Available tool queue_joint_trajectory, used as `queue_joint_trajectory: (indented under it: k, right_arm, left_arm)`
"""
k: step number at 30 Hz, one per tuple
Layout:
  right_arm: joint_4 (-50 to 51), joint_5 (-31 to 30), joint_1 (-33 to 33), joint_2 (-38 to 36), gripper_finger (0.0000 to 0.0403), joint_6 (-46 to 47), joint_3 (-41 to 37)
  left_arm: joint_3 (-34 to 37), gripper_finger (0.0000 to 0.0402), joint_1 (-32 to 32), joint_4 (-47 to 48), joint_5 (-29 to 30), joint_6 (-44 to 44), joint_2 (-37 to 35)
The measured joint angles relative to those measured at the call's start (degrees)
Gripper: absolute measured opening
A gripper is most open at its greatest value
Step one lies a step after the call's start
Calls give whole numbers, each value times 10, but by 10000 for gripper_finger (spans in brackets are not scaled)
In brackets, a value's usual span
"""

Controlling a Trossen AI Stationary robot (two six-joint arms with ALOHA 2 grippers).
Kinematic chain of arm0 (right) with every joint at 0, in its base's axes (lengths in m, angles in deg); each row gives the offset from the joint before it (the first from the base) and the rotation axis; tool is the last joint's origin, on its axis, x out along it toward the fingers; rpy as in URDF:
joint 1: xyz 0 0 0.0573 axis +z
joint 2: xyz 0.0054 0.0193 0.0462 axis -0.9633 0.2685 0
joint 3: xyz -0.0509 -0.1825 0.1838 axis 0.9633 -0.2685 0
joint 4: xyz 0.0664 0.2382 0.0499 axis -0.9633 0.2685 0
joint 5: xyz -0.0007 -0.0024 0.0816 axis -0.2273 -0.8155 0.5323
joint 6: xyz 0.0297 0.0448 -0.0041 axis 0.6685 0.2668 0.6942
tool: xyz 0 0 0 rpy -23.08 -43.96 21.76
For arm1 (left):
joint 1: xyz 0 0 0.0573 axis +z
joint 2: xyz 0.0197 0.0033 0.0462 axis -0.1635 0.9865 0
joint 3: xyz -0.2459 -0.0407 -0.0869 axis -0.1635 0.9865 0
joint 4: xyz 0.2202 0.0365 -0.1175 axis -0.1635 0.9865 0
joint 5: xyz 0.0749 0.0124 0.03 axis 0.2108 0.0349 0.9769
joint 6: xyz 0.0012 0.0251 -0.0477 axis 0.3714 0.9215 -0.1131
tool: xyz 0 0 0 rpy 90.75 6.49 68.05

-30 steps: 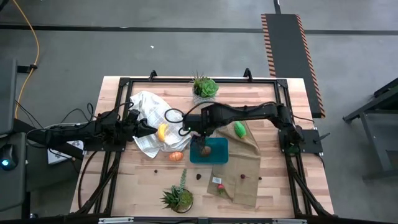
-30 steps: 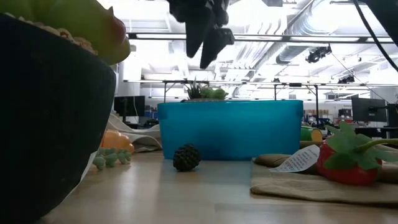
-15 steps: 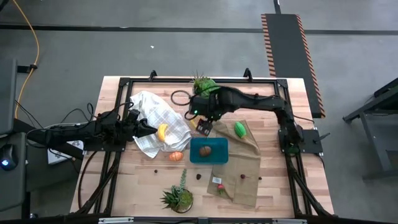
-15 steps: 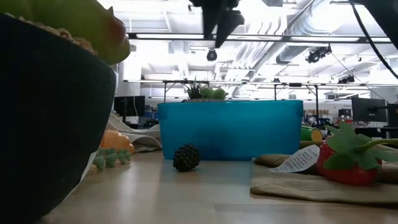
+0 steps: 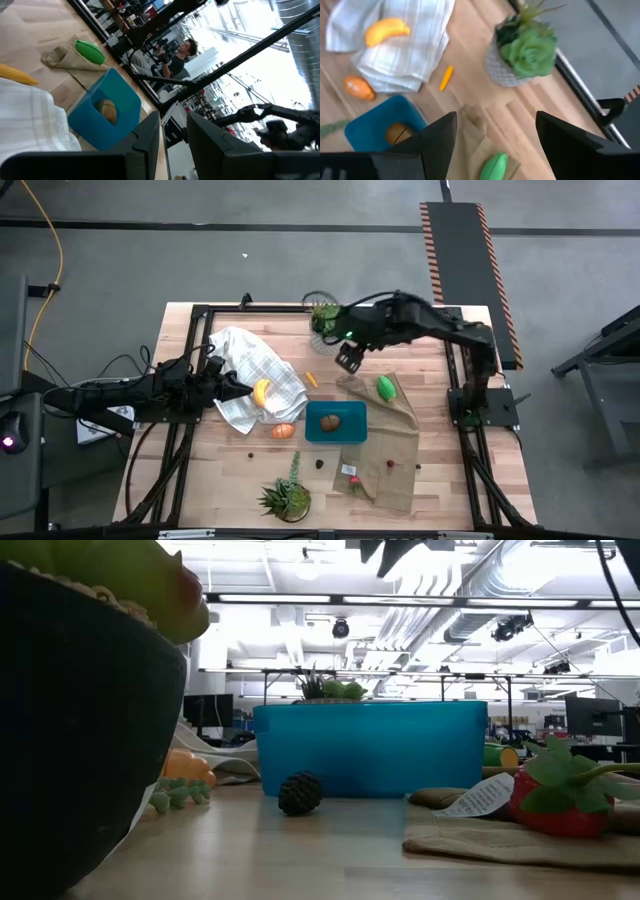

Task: Pick and placing Produce into tupperware
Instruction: Put the green corn into the blue bin

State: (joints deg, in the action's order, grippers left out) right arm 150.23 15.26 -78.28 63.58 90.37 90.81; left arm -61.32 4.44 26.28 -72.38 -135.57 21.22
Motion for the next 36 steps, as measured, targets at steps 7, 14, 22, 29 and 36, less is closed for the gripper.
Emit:
queue_joint_trajectory:
  k: [7, 14, 22, 29, 36]
  right_arm:
    - [-2, -33, -22, -70, 264, 0, -6]
    - [-15, -72, -30, -186, 264, 51, -198]
    - [-131, -9, -17, -340, 264, 188, -497]
    - [-241, 93, 8, -420, 264, 337, -693]
    - [-344, 206, 38, -420, 264, 432, -808]
  left_arm:
    - [0, 88, 0, 0, -2, 0, 0]
    - [0, 88, 0, -1, -3, 0, 0]
    - [0, 88, 0, -1, -3, 0, 0]
    - [0, 88, 0, -1, -3, 0, 0]
    - [0, 88, 0, -1, -3, 0, 0]
